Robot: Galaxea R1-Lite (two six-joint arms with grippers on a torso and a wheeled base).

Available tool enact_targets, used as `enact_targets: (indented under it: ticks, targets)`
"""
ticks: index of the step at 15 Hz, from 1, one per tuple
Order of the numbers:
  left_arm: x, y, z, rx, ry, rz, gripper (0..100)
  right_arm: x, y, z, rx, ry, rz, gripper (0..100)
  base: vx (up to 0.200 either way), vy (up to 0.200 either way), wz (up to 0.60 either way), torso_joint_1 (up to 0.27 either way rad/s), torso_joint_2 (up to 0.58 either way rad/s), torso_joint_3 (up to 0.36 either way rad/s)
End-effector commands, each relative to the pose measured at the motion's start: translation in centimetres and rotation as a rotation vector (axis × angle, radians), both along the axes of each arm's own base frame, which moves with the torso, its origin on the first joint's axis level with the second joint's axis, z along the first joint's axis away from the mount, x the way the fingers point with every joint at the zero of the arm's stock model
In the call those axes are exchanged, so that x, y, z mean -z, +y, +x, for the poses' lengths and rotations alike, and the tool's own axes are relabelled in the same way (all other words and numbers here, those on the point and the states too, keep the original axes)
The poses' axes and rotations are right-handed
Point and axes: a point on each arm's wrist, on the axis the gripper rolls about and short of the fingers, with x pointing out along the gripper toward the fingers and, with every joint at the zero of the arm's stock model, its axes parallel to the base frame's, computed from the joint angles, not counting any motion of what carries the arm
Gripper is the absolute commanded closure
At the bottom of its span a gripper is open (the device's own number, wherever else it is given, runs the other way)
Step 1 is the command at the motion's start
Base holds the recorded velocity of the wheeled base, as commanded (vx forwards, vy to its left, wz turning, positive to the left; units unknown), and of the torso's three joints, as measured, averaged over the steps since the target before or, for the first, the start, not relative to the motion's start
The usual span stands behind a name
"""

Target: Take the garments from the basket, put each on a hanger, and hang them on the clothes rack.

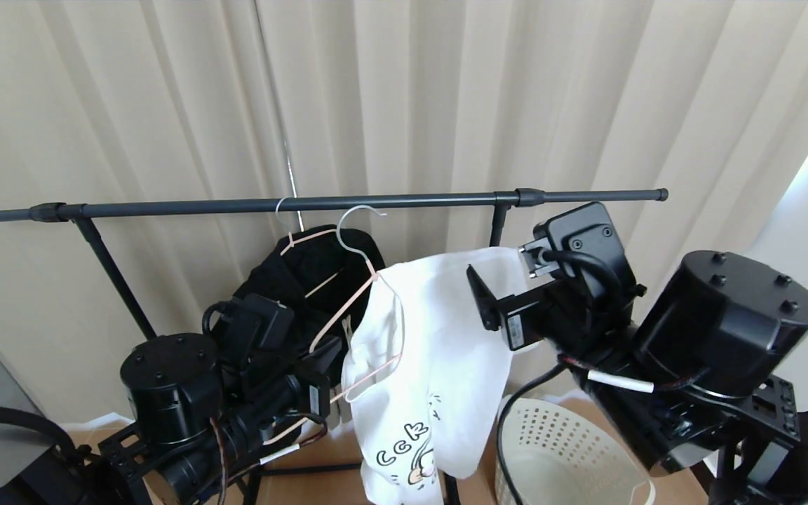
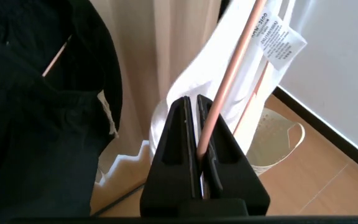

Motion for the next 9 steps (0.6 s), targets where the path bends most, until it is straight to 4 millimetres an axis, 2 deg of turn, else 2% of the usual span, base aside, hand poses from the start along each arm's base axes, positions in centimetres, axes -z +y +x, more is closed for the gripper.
enact_targets:
  ticks: [1, 4, 7, 8, 9]
  targets:
    - [0.0, 1.1, 0.7, -0.012, -0.009, 0.013, 100, -1.0, -2.8, 0.7, 0.010, -0.027, -0.025, 0, 0.000, 0.000, 0.00, 0.000, 0.00, 0.000]
    - [0.1, 2.1, 1.3, 0.100, -0.045, 0.073, 100, -2.6, -5.7, 1.0, -0.153, 0.028, -0.121, 0, 0.000, 0.000, 0.00, 0.000, 0.00, 0.000]
    - [0.4, 2.5, 1.9, 0.224, -0.083, 0.124, 100, -4.7, -8.2, 0.0, -0.309, 0.121, -0.192, 0, 0.000, 0.000, 0.00, 0.000, 0.00, 0.000]
    - [0.6, 2.5, 2.0, 0.266, -0.094, 0.141, 100, -4.7, -8.2, 0.0, -0.309, 0.121, -0.192, 0, 0.000, 0.000, 0.00, 0.000, 0.00, 0.000]
    - [0.6, 2.5, 2.0, 0.299, -0.101, 0.146, 100, -5.5, -9.5, -0.2, -0.388, 0.196, -0.255, 0, 0.000, 0.000, 0.00, 0.000, 0.00, 0.000]
